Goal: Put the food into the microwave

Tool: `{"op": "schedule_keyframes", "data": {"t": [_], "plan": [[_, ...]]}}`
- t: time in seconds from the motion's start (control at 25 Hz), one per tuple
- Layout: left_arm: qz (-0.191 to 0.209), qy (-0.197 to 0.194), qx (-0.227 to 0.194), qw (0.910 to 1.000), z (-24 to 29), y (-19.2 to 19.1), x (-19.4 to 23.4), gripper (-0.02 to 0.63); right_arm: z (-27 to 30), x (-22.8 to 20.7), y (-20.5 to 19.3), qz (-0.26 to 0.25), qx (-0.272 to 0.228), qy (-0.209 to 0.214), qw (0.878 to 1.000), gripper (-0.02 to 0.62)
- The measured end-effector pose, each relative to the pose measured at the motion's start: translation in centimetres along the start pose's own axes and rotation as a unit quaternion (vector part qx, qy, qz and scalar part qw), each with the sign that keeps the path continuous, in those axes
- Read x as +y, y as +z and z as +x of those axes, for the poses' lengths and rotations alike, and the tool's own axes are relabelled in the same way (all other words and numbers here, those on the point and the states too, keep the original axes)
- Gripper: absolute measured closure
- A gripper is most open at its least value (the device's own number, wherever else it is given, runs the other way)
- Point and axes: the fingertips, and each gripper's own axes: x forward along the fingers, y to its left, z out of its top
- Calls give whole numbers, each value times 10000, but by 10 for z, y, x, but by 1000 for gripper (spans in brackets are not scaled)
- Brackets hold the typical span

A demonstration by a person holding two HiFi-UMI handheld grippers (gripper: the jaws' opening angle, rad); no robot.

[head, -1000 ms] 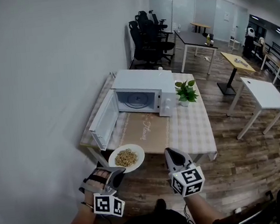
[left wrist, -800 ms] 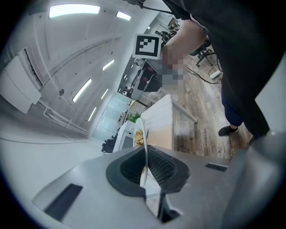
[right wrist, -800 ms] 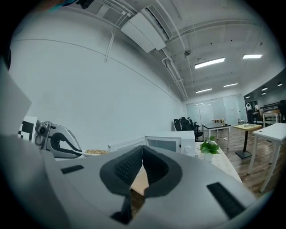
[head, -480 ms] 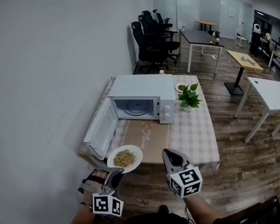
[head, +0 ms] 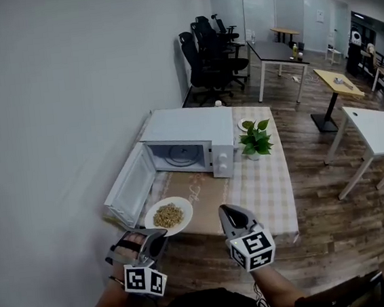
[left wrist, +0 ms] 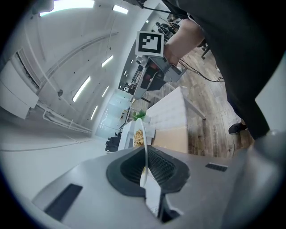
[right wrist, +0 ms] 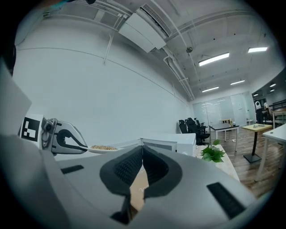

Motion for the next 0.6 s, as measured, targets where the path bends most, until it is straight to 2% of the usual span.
{"op": "schedule_keyframes", "data": {"t": [0.28, 0.6], "plan": [[-8, 50, 13, 10000, 20, 7, 11, 587, 5, -20, 4, -98, -39, 72, 9999, 586], [-20, 28, -125, 9999, 46, -2, 18, 587, 17, -45, 0, 10, 62, -177, 9998, 586]]}}
